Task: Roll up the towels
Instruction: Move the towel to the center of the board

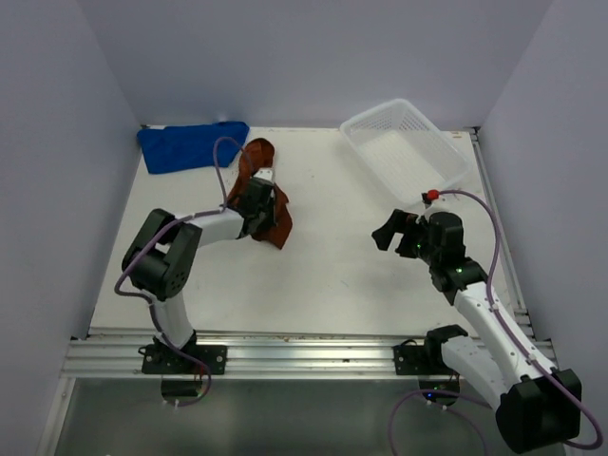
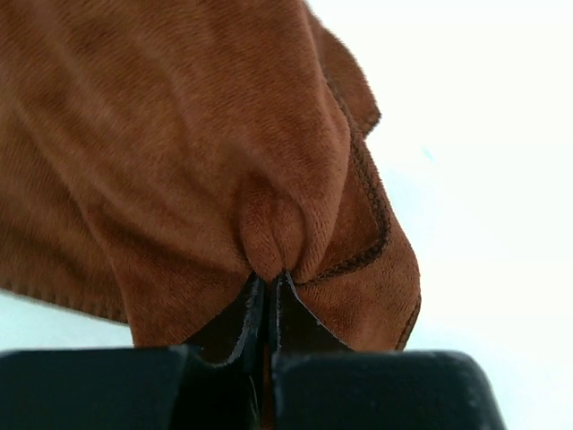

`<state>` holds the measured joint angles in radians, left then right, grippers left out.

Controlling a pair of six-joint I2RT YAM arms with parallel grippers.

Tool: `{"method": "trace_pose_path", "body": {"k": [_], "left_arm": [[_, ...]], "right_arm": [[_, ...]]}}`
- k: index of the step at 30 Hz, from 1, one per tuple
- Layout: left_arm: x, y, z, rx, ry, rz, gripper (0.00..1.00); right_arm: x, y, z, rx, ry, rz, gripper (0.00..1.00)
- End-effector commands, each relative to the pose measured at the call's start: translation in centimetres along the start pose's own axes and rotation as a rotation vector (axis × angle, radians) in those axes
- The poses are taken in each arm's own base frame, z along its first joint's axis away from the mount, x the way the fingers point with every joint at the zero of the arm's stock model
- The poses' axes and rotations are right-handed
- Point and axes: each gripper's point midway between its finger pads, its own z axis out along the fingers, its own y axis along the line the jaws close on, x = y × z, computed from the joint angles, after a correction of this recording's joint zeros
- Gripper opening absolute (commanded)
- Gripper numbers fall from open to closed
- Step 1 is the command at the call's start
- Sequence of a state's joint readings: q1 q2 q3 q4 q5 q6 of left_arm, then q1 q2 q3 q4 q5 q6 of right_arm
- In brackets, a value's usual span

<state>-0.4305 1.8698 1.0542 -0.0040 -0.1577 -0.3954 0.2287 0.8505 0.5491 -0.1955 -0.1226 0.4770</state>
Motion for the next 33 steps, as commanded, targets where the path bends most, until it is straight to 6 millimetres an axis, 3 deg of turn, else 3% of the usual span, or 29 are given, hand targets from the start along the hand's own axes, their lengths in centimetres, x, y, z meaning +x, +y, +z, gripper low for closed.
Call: {"method": "trace_pose_path", "body": {"k": [1, 2, 3, 4, 6, 7, 8, 9, 10, 11, 12, 14, 16, 22, 25, 29, 33], "left_arm": [[5.4, -6.4, -3.9, 0.155, 0.048, 0.0, 0.0], [6.3, -7.8, -4.7, 0.186, 0.047, -0.022, 0.0], [8.5, -8.1, -5.3, 0.193, 0.073, -0.016, 0.0], [10.0, -10.7, -6.9, 0.254, 0.08, 0.017, 0.0], [12.5, -12.6, -8.2, 0.3, 0.106, -0.005, 0.0], [14.2, -14.9, -9.7, 0.367, 0.126, 0.03, 0.0], [14.9, -16.3, -10.6, 0.403, 0.132, 0.025, 0.2], [16.2, -18.0, -11.9, 0.446, 0.143, 0.064, 0.3], [16.3, -18.8, -12.7, 0.466, 0.137, 0.073, 0.39], [16.3, -19.5, -13.4, 0.484, 0.134, 0.074, 0.55], [16.8, -20.5, -14.6, 0.523, 0.134, 0.095, 0.6], [15.7, -21.5, -16.7, 0.578, 0.103, 0.093, 0.75], [13.9, -21.5, -18.6, 0.593, 0.047, 0.075, 0.83], [9.7, -16.4, -20.9, 0.446, -0.113, 0.038, 0.9], [8.9, -14.2, -20.6, 0.418, -0.109, -0.001, 0.91], [8.0, -10.9, -18.5, 0.367, -0.111, -0.065, 0.91], [7.7, -9.7, -17.3, 0.325, -0.117, -0.093, 0.91]], "right_arm": [[-0.2, 0.7, 0.2, -0.03, 0.015, -0.011, 0.98], [0.1, 0.8, 0.2, -0.033, 0.028, -0.013, 0.98], [0.5, 0.7, 0.2, -0.032, 0.046, -0.015, 0.98], [0.7, 0.9, 0.2, -0.035, 0.055, -0.016, 0.98], [1.5, 1.1, 0.1, -0.037, 0.086, -0.02, 0.98], [1.7, 1.1, 0.1, -0.037, 0.094, -0.018, 0.98], [2.0, 1.0, 0.0, -0.031, 0.1, -0.012, 0.98], [2.4, 0.8, -0.1, -0.02, 0.111, -0.004, 0.95], [2.8, 0.6, -0.1, -0.015, 0.121, 0.001, 0.94], [2.9, 0.5, -0.2, -0.014, 0.126, 0.006, 0.92], [3.2, 0.4, -0.3, -0.009, 0.135, 0.011, 0.91], [3.6, 0.4, -0.5, -0.008, 0.147, 0.021, 0.86], [4.1, 0.1, -0.7, 0.001, 0.16, 0.027, 0.83], [5.8, -0.1, -1.0, -0.017, 0.189, 0.065, 0.58], [7.1, 0.5, -0.5, -0.054, 0.224, 0.09, 0.55], [8.4, 1.7, 0.7, -0.094, 0.267, 0.099, 0.54], [9.5, 3.6, 2.1, -0.129, 0.314, 0.073, 0.53]]}}
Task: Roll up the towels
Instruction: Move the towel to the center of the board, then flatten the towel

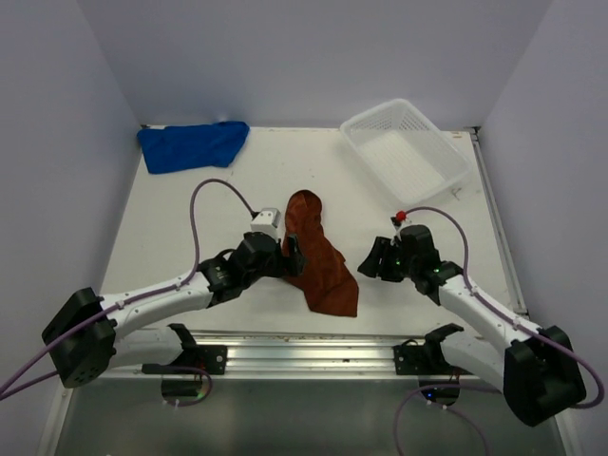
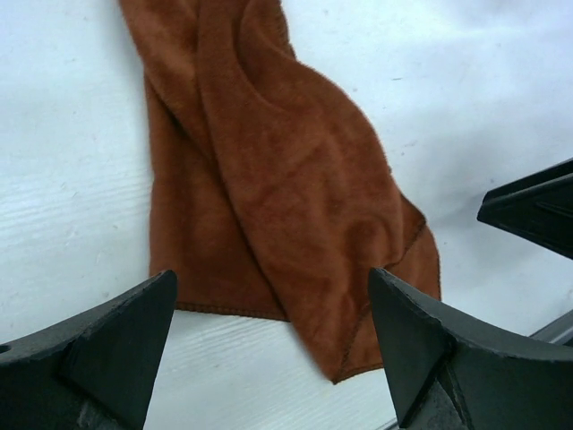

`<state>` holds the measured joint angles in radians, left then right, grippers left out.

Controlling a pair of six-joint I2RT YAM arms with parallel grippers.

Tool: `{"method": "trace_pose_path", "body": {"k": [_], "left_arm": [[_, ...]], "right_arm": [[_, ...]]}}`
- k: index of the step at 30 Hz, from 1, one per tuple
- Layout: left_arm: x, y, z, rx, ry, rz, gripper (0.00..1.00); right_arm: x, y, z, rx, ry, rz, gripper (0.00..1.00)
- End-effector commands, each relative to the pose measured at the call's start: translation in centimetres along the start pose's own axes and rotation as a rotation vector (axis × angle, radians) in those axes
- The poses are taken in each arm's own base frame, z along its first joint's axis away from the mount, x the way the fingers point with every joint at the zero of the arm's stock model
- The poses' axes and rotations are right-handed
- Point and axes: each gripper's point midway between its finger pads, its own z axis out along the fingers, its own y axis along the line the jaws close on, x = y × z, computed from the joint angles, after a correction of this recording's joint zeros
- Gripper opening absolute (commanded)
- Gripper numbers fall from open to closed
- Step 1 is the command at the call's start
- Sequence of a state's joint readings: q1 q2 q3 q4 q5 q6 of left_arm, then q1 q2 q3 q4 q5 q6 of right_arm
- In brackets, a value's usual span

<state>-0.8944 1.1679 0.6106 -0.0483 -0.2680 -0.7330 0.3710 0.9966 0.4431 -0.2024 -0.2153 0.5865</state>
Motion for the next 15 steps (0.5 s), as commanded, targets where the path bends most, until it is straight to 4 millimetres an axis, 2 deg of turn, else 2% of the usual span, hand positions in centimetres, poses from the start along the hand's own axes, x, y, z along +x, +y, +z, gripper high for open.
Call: {"method": "trace_pose_path", "body": {"k": [1, 4, 9, 15], "left_arm": [[0.1, 0.7, 0.4, -0.022, -0.006, -0.018, 0.91], [0.7, 1.8, 0.7, -0.048, 0.005, -0.03, 0.91], [0.9, 3.1, 0.6, -0.064, 0.003, -0.035, 0.91], [0.3, 3.6, 0.9, -0.055, -0.024, -0.036, 0.92]], "right_arm": [[-0.9, 3.3, 1.1, -0.099, -0.011, -0.016, 0.5], [-0.6, 3.5, 2.2, -0.083, 0.013, -0.016, 0.43], [-0.4, 3.6, 3.0, -0.074, 0.035, -0.017, 0.42], [-0.1, 4.1, 3.4, -0.087, 0.044, -0.012, 0.4]]}}
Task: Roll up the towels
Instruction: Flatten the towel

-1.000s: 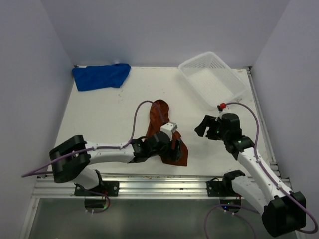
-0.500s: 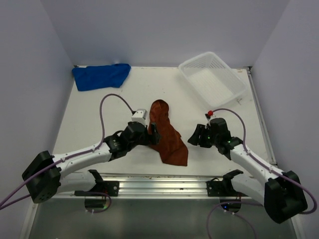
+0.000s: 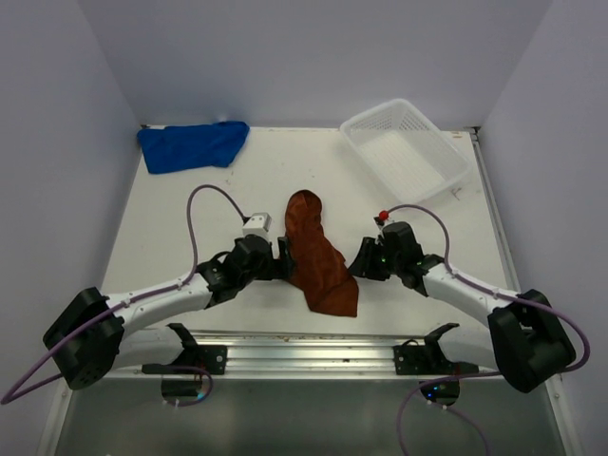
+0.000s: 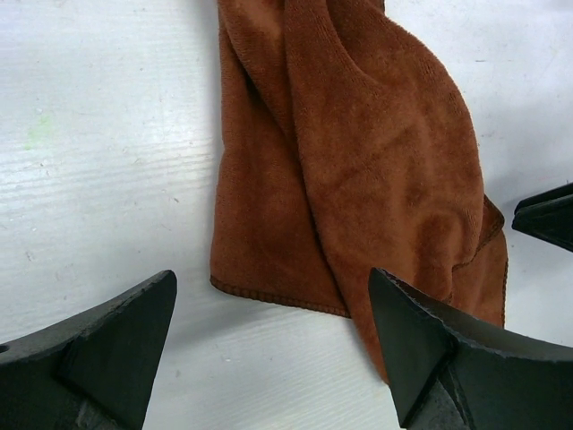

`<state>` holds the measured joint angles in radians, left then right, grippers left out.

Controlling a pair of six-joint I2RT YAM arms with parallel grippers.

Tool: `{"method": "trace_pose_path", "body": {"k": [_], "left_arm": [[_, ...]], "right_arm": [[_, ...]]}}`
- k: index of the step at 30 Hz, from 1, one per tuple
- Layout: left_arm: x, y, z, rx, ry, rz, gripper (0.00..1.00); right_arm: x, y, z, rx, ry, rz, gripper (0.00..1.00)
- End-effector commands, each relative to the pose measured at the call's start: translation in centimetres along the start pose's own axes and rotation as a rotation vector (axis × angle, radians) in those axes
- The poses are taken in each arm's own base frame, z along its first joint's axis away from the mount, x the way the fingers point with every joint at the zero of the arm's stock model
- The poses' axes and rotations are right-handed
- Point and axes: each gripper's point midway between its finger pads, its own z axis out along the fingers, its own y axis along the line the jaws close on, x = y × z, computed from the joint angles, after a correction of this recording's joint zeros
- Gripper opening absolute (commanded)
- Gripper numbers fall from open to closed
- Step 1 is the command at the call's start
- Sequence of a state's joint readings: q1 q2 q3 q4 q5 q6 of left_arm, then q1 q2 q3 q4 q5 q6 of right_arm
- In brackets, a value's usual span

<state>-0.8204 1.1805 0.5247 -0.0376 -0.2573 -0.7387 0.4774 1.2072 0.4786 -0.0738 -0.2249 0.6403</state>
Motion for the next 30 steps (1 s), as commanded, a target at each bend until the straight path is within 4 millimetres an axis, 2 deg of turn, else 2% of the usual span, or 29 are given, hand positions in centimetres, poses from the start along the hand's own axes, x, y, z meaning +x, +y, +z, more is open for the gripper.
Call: {"method": "trace_pose_path", "body": {"k": [1, 6, 9, 13, 15, 17, 18, 19, 22, 24, 25, 27, 30], "left_arm": [[-1.8, -0.8, 0.0, 0.048, -0.068, -0.011, 0.92], [-1.7, -0.5, 0.0, 0.052, -0.067, -0.015, 0.92], [-1.6, -0.4, -0.1, 0.056, -0.069, -0.015, 0.92], [-1.1, 0.2, 0.0, 0.048, -0.063, -0.009, 0.93], [-0.8, 0.4, 0.1, 0.043, -0.056, -0.007, 0.93], [-0.3, 0.7, 0.4, 0.039, -0.05, -0.005, 0.93], [0.1, 0.9, 0.6, 0.031, -0.041, -0.002, 0.93], [0.3, 1.1, 0.7, 0.028, -0.038, -0.001, 0.92], [1.0, 1.3, 1.2, 0.026, -0.024, -0.002, 0.91], [1.4, 1.5, 1.5, 0.025, -0.015, 0.0, 0.88], [1.5, 1.4, 1.6, 0.03, -0.017, -0.001, 0.88], [1.9, 1.4, 2.0, 0.031, -0.001, 0.003, 0.82], [1.9, 1.2, 2.3, 0.04, 0.001, 0.003, 0.78]], "right_arm": [[-1.9, 2.1, 0.3, -0.055, -0.048, -0.004, 0.39], [-1.0, 2.3, 1.1, -0.052, -0.007, -0.002, 0.34], [-1.2, 2.9, 1.4, -0.06, -0.022, -0.015, 0.32], [-1.7, 3.1, 1.3, -0.044, -0.043, -0.031, 0.16], [-2.1, 3.3, 1.1, -0.048, -0.056, -0.038, 0.14], [-1.9, 3.2, 1.0, -0.036, -0.045, -0.042, 0.05], [-1.9, 3.2, 0.9, -0.032, -0.042, -0.043, 0.04], [-2.0, 3.1, 0.8, -0.029, -0.041, -0.05, 0.05], [-1.9, 2.8, 0.6, -0.006, -0.032, -0.066, 0.16], [-1.9, 2.3, 0.5, 0.022, -0.029, -0.07, 0.38], [-2.0, 2.2, 0.4, 0.029, -0.03, -0.077, 0.44], [-2.0, 1.7, 0.3, 0.059, -0.032, -0.081, 0.46], [-2.2, 1.7, 0.2, 0.064, -0.037, -0.088, 0.41]]}}
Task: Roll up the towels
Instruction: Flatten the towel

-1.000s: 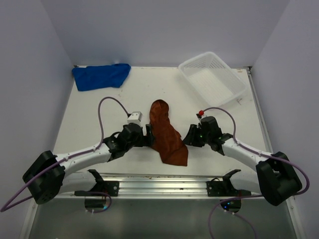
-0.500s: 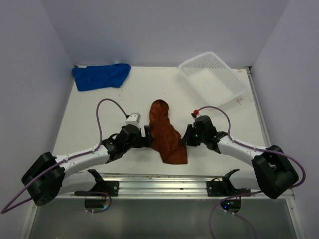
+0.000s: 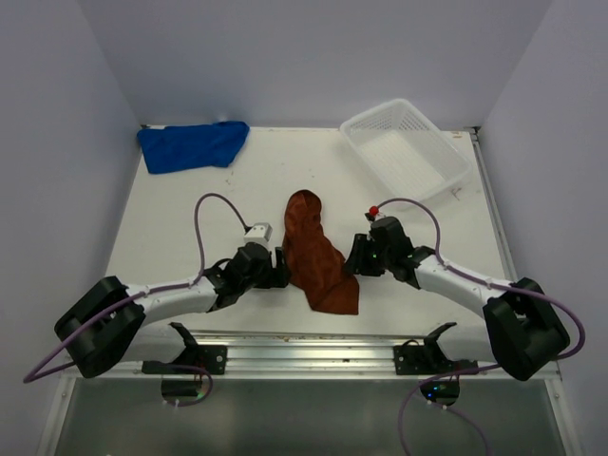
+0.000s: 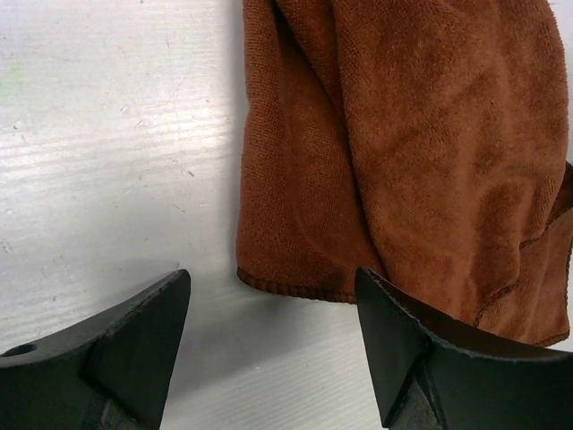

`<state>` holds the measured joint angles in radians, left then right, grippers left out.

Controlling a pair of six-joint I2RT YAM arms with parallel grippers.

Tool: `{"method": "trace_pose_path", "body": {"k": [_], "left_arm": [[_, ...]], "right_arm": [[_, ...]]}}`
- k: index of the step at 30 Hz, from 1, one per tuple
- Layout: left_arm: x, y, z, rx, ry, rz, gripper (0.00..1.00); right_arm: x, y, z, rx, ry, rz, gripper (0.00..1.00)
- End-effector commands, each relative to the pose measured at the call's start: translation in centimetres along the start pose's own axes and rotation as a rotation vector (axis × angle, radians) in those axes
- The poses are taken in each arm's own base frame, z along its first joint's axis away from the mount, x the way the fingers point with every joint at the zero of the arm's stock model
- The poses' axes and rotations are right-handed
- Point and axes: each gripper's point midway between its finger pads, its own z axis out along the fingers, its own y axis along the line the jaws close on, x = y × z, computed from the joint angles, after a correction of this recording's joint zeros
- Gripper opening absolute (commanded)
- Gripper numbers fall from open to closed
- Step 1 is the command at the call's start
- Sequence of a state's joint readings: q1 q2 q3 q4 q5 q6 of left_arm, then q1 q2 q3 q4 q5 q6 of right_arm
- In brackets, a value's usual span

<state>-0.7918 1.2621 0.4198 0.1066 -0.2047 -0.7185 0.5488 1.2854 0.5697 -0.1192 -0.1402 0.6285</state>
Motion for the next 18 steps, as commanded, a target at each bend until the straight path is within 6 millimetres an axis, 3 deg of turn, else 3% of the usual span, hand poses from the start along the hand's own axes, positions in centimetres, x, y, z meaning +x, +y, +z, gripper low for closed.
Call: {"method": "trace_pose_path", "body": {"k": [1, 14, 18], "left_arm": [[-1.3, -1.0, 0.5, 0.048, -0.054, -0.007, 0.78], [-1.0, -0.8, 0.7, 0.042, -0.047, 0.002, 0.73], [-0.8, -0.8, 0.8, 0.045, -0.043, 0.001, 0.73]], "right_arm": [[-1.7, 0.5, -0.8, 0.011, -0.047, -0.028, 0.4], [-1.2, 1.2, 0.5, -0.037, -0.022, -0.015, 0.3], [-1.1, 1.1, 0.9, -0.031, -0.011, -0.015, 0.23]]}}
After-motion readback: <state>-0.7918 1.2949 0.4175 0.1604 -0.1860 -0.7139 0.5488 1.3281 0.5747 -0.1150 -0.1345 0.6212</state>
